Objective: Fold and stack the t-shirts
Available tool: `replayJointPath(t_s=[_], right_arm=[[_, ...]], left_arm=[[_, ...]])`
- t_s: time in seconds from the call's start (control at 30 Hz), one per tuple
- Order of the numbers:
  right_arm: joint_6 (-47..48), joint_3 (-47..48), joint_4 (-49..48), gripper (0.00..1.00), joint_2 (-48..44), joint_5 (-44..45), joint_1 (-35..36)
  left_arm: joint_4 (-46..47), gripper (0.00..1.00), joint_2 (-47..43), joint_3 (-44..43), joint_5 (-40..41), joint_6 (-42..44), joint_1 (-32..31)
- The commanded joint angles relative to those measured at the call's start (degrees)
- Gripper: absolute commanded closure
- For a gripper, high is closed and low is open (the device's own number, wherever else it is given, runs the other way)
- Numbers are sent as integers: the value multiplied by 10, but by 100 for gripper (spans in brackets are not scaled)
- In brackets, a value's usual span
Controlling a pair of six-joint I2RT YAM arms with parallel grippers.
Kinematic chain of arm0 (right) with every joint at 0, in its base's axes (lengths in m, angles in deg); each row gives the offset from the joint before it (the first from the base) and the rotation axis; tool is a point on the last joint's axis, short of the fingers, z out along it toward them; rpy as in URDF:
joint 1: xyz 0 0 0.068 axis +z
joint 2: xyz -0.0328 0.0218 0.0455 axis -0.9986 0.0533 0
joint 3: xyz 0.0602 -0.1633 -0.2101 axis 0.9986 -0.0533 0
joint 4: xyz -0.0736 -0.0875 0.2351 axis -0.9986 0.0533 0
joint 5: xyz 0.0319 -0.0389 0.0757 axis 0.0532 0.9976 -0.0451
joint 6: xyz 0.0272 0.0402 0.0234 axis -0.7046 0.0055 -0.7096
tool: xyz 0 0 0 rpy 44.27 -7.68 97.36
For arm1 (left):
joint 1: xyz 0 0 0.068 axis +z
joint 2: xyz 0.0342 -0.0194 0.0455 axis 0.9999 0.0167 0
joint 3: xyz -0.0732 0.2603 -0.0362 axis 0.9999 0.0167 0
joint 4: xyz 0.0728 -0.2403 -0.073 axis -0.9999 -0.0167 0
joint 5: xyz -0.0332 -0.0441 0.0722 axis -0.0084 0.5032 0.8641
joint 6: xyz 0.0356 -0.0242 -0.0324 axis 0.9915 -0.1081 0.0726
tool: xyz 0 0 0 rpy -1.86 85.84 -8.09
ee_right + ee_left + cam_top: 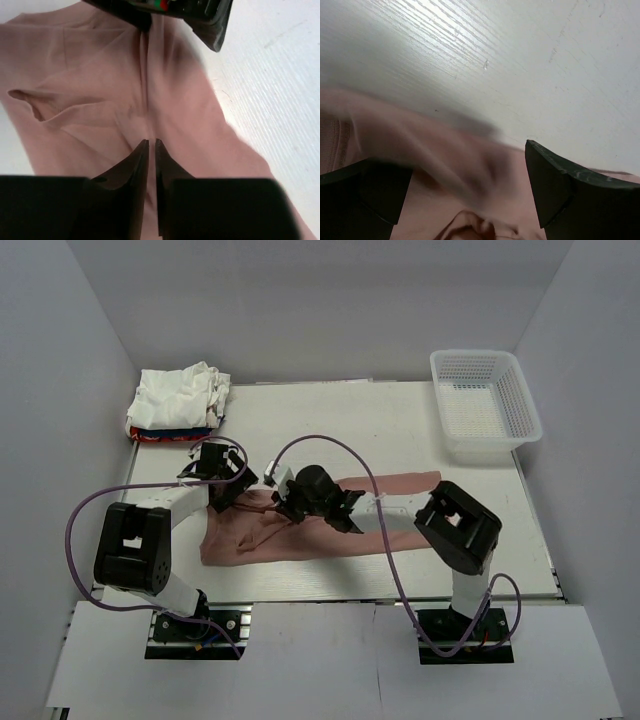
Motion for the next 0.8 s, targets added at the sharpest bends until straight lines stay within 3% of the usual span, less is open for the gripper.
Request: replayJointPath(t_s=[0.0, 0.07, 0.17, 0.23, 0.3, 0.37, 0.4, 0.43, 0.6, 0.77], right_arm=[[-22, -38, -23, 82, -57, 18, 0], [-26, -53, -24, 72, -74, 28, 0], [-49, -93, -39, 71, -110, 44, -4], [-58, -121, -53, 59, -132, 73, -4], [-69, -116, -29, 52, -139, 111, -6], [-108, -115, -4, 37, -142, 150, -10], [-119, -116, 2, 15, -144, 161, -18], [-161, -128, 6, 10, -148, 197, -21], [-260, -176, 17, 10, -196, 275, -91], [-324, -199, 95, 10, -221, 265, -212]], left_arm=[[-35, 0, 30, 25, 22, 8, 5], [-35, 0, 30, 25, 27, 8, 5], [-35, 0, 35, 25, 27, 8, 5], [-35, 0, 41, 20, 27, 8, 5], [-43, 0, 41, 15, 27, 2, 5], [-50, 0, 41, 9, 32, 2, 5], [-60, 0, 41, 9, 38, 2, 5], [-68, 0, 33, 0, 45, -4, 5], [-169, 0, -37, -66, 107, -4, -11], [-154, 0, -126, -43, 18, 42, -22]])
